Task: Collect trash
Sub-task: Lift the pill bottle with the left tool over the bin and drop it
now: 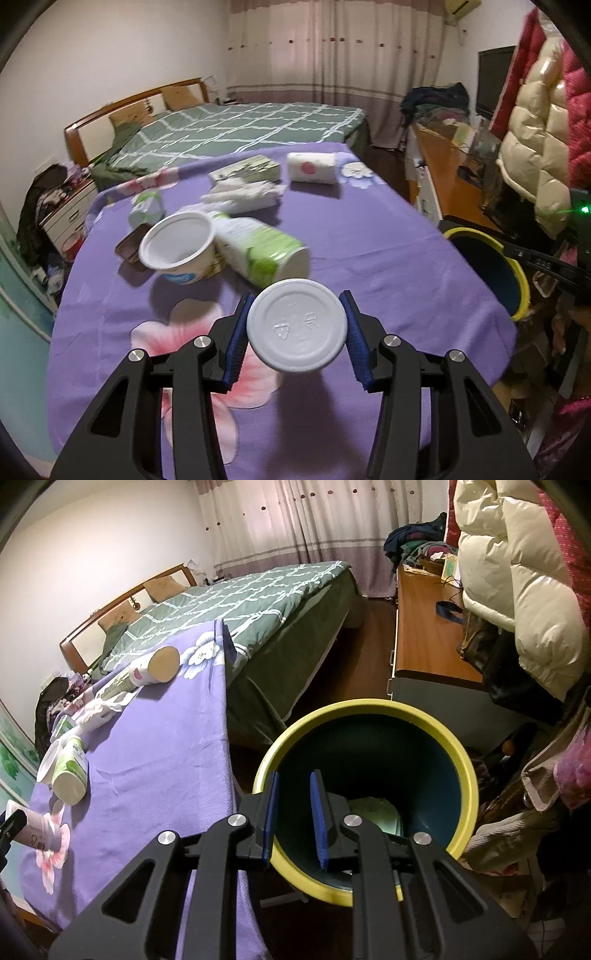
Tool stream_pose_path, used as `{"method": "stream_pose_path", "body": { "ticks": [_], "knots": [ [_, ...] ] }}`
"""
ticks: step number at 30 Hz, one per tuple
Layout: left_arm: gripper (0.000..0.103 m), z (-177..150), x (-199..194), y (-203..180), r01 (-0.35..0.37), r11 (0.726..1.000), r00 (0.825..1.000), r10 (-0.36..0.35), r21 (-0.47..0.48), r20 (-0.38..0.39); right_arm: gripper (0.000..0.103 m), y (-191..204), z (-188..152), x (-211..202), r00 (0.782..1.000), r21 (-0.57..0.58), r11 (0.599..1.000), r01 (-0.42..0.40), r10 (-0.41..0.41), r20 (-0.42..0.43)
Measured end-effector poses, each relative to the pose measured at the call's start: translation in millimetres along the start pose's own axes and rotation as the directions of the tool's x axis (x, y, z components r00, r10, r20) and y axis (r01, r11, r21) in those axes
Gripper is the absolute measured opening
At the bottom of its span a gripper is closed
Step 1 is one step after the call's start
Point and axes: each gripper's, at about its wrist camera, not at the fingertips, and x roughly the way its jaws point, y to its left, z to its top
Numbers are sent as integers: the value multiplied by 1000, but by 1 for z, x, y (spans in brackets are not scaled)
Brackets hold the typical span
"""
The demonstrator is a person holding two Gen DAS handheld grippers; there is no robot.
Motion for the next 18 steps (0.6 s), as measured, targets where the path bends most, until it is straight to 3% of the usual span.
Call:
{"method": "stream_pose_path", "body": {
  "ticks": [10,18],
  "knots": [
    [47,34,5,-61,104,990,994,-107,96,21,17,-29,0,-3,1000,41,999,4,-5,12],
    [47,65,27,-131,202,959,978,-208,201,13,17,-70,-3,-9,998,92,994,53,-55,20]
  ]
}}
